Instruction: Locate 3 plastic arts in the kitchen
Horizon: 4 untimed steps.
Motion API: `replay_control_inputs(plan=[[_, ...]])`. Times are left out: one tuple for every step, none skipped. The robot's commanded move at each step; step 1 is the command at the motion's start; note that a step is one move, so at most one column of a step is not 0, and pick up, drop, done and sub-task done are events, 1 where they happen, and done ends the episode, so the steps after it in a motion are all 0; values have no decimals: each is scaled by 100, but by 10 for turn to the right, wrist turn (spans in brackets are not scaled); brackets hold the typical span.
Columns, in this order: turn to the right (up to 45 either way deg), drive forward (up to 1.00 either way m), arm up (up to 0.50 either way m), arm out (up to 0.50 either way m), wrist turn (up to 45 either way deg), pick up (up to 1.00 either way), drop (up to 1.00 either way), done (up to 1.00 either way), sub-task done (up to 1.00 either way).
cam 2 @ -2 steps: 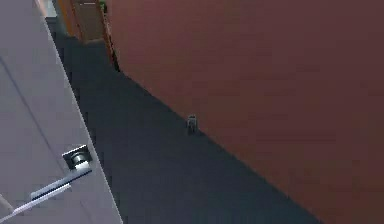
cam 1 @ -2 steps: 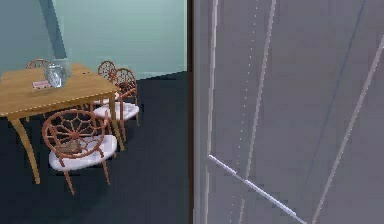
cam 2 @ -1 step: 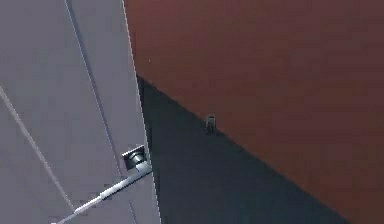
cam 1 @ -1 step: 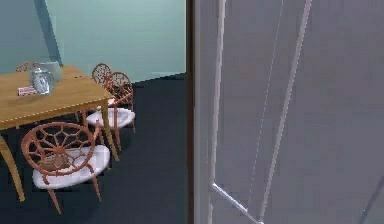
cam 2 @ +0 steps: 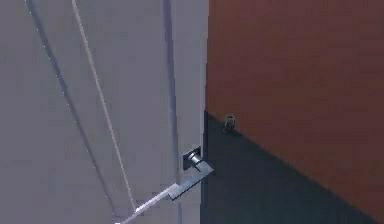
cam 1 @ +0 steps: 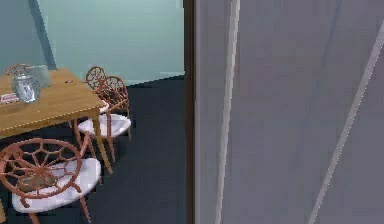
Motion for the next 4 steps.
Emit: replay_control_inputs(plan=[[-450, 0, 0, 0, 0, 0, 0, 0, 0], [-450, 0, 0, 0, 0, 0, 0, 0, 0], [-390, 0, 0, 0, 0, 0, 0, 0, 0], [0, 20, 0, 0, 0, 0, 0, 0, 0]])
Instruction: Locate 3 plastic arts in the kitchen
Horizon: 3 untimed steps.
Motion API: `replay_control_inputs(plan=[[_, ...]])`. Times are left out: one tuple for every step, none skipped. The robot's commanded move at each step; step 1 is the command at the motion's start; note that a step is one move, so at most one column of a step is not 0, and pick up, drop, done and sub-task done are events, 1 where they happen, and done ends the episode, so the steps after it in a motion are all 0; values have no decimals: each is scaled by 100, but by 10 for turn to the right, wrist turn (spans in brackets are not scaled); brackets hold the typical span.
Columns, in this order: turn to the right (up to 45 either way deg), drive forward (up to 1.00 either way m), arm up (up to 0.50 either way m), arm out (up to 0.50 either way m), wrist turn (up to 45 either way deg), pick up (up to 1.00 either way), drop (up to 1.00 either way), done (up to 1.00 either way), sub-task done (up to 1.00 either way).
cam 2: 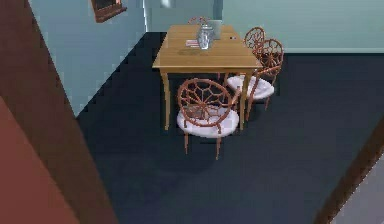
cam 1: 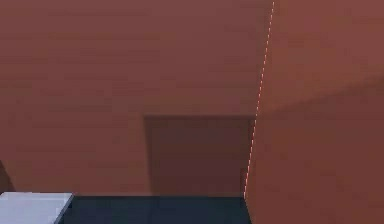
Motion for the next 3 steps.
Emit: replay_control_inputs(plan=[[-450, 0, 0, 0, 0, 0, 0, 0, 0], [-450, 0, 0, 0, 0, 0, 0, 0, 0], [-60, 0, 0, 0, 0, 0, 0, 0, 0]])
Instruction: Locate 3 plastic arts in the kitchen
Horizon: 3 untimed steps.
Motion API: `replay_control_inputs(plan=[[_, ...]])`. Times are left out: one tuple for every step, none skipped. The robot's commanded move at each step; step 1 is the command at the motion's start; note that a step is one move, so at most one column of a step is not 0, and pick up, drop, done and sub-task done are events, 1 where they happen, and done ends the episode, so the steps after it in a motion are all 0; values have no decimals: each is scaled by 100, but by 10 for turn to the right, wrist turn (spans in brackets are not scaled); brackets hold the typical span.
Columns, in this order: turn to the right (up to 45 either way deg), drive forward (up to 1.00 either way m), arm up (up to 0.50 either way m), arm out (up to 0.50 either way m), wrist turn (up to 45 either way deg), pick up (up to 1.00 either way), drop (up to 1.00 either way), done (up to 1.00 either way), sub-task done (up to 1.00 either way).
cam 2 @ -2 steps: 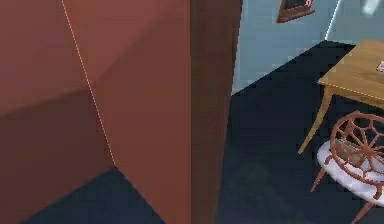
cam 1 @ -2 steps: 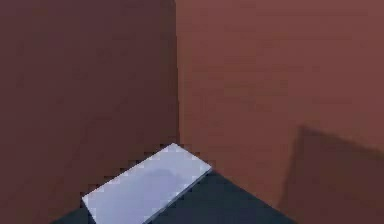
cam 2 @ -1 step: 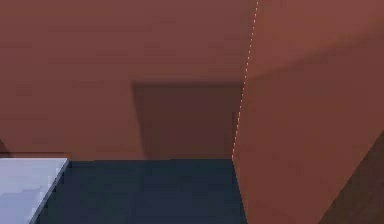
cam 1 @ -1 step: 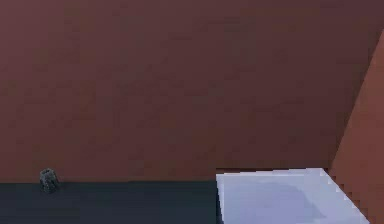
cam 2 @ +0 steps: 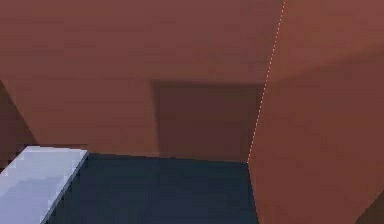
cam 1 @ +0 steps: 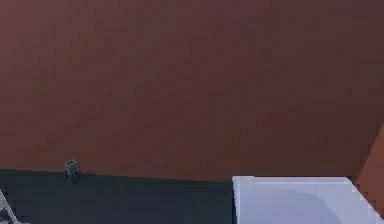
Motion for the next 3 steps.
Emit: replay_control_inputs(plan=[[0, 45, 0, 0, 0, 0, 0, 0, 0], [-390, 0, 0, 0, 0, 0, 0, 0, 0], [0, 40, 0, 0, 0, 0, 0, 0, 0]])
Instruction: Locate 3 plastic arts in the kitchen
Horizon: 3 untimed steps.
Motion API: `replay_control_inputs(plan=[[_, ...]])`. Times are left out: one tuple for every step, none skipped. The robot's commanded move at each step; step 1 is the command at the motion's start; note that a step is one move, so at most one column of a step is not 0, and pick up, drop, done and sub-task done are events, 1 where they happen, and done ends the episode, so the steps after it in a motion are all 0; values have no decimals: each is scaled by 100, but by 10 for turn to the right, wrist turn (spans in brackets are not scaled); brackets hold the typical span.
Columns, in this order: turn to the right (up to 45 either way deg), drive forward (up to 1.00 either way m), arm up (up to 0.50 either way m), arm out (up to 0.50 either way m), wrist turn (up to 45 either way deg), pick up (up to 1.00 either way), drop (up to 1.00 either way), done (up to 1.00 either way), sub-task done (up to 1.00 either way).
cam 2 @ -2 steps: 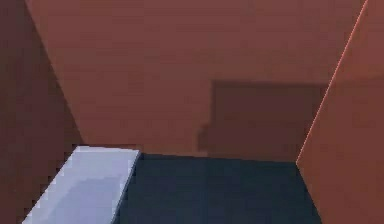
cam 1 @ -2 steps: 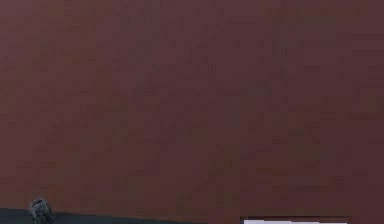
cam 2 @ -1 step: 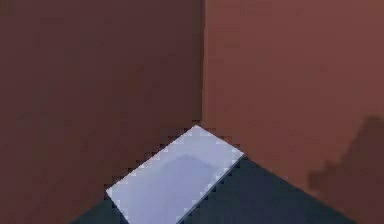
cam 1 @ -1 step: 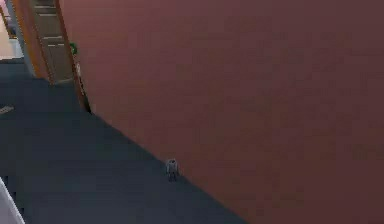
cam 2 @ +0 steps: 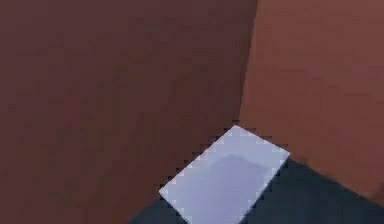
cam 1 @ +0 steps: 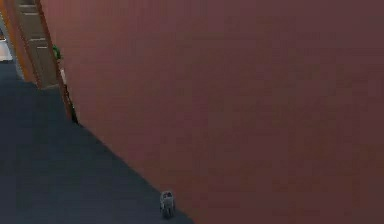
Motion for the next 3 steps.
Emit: replay_control_inputs(plan=[[-420, 0, 0, 0, 0, 0, 0, 0, 0], [0, 100, 0, 0, 0, 0, 0, 0, 0], [0, 100, 0, 0, 0, 0, 0, 0, 0]])
